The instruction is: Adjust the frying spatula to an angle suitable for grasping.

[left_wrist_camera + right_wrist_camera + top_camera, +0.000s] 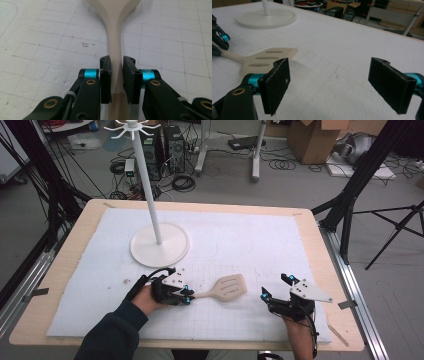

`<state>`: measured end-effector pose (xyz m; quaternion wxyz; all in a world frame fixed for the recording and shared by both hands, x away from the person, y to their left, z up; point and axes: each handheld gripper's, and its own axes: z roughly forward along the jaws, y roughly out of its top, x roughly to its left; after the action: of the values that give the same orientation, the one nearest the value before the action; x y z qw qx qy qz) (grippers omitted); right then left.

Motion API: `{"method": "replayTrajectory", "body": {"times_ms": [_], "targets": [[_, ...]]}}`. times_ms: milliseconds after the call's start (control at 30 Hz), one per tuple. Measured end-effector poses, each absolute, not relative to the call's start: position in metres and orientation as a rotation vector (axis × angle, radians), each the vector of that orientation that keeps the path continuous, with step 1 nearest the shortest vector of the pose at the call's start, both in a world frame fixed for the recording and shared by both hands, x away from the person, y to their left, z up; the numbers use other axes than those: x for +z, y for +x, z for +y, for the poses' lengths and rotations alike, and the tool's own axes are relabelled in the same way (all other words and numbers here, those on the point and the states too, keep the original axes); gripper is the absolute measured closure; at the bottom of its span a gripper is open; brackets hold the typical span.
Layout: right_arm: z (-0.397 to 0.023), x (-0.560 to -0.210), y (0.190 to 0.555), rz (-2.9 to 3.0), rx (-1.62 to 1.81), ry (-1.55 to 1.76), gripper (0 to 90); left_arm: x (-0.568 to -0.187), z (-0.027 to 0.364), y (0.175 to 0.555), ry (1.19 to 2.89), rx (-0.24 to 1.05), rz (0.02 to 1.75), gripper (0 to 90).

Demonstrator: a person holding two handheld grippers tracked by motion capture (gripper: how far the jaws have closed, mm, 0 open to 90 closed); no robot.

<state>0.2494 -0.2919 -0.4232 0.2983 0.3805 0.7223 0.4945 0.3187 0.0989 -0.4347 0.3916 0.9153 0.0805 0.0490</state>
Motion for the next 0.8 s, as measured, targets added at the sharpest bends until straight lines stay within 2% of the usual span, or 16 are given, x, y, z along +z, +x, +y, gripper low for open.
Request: {"method": "replayTrajectory", "body": {"times_ms": [33,67,100,133,267,300,433,533,567,600,700,800], "targets": [[-0.292,-0.424,0.25,1.926,1.314,1.01,16.4,-0.434,0.099,0.319,2.305,0.13,0.224,75.1],[-0.291,-0.424,0.25,1.933,1.319,1.015,16.4,-0.43,0.101,0.319,2.246,0.146,0.311,62.6],[-0.291,-0.424,0.25,1.944,1.322,1.017,16.4,-0.427,0.103,0.32,2.209,0.155,0.371,40.2],[-0.29,-0.424,0.251,1.958,1.329,1.003,16.4,-0.423,0.106,0.319,2.169,0.185,0.423,29.9],[-0.283,-0.42,0.253,2.004,1.37,0.972,16.3,-0.409,0.133,0.313,2.002,0.253,0.567,25.6],[-0.275,-0.414,0.256,2.064,1.425,0.898,16.3,-0.406,0.151,0.306,1.9,0.285,0.606,23.2],[-0.257,-0.405,0.262,2.179,1.464,0.759,16.2,-0.405,0.177,0.295,1.837,0.363,0.648,20.6],[-0.217,-0.397,0.274,2.375,1.372,0.573,16.7,-0.412,0.206,0.28,1.773,0.43,0.729,20.7],[-0.217,-0.397,0.274,2.375,1.372,0.573,16.7,-0.412,0.206,0.28,1.773,0.43,0.729,20.7],[-0.194,-0.396,0.282,2.466,1.336,0.499,16.7,-0.416,0.218,0.275,1.75,0.441,0.76,20.8],[-0.175,-0.397,0.289,2.54,1.295,0.438,17.4,-0.418,0.227,0.272,1.733,0.453,0.776,20.7],[-0.148,-0.399,0.298,2.632,1.258,0.357,21.7,-0.422,0.237,0.268,1.712,0.461,0.796,20.2]]}}
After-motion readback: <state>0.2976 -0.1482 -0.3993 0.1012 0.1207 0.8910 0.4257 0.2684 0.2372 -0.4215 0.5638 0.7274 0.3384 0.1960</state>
